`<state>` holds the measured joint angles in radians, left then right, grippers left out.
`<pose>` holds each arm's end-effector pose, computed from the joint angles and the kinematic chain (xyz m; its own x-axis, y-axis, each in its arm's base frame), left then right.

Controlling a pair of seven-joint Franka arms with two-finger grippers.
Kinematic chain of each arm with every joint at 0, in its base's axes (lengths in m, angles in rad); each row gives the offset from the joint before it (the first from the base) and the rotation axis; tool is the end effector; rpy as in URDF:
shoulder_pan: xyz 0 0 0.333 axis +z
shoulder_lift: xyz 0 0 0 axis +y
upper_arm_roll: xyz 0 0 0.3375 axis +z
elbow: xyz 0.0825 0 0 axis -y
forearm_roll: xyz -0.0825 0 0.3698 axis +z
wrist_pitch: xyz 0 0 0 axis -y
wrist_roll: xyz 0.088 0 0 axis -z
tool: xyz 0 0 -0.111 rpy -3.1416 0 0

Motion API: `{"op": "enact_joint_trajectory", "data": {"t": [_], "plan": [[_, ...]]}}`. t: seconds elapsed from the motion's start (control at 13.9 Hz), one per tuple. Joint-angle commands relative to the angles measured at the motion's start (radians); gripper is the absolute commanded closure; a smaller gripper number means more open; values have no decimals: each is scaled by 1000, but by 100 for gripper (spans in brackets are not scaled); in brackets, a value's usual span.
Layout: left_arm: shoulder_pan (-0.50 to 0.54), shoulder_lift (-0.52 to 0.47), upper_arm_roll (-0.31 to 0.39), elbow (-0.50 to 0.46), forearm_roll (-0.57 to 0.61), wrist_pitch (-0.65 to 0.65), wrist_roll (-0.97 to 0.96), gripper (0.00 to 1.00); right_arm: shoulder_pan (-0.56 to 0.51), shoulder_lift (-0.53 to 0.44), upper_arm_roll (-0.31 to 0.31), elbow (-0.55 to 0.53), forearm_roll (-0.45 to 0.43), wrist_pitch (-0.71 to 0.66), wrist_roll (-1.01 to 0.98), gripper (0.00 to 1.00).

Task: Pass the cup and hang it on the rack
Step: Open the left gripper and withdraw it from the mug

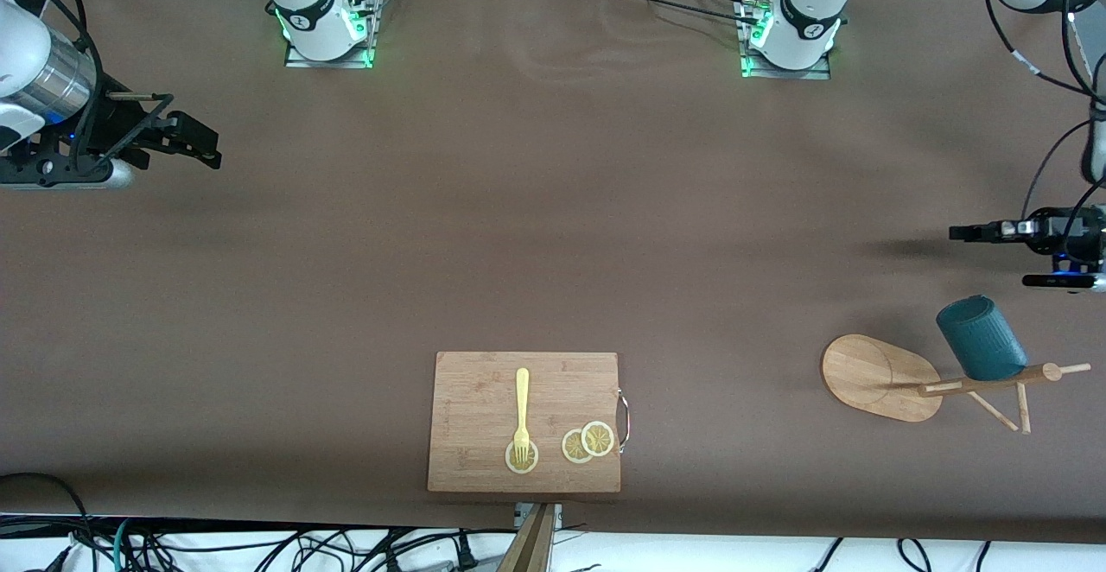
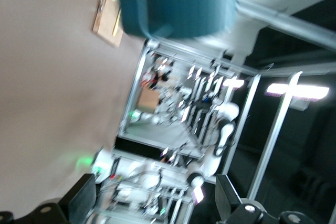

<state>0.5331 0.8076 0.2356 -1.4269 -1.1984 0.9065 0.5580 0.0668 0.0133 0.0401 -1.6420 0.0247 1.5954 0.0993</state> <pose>0.5505 0.2964 0.2894 0.9608 -0.0332 -0.2752 0.2757 0.0103 0.9612 0.5402 0.0605 0.6043 0.9980 0.0068 -0.0621 0.0057 -0.9998 -0.0191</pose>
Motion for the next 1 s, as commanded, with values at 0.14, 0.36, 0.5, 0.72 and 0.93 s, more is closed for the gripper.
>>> {"op": "enact_joint_trajectory", "data": {"t": [0.14, 0.36, 0.5, 0.72, 0.93], "plan": [[2, -120, 8, 149, 238, -57, 3, 0, -13, -22, 6, -25, 17, 14, -9, 0], [-54, -180, 1, 222, 382, -9, 3, 0, -13, -22, 6, -25, 17, 14, -9, 0], [-125, -232, -10, 258, 494, 35, 3, 0, -13, -22, 6, -25, 17, 14, -9, 0], [-238, -287, -12, 281, 629, 136, 2, 0, -13, -22, 6, -25, 17, 12, -9, 0], [-356, -339, -9, 281, 757, 228, -1, 0, -13, -21, 6, -25, 18, 12, -9, 0]]}}
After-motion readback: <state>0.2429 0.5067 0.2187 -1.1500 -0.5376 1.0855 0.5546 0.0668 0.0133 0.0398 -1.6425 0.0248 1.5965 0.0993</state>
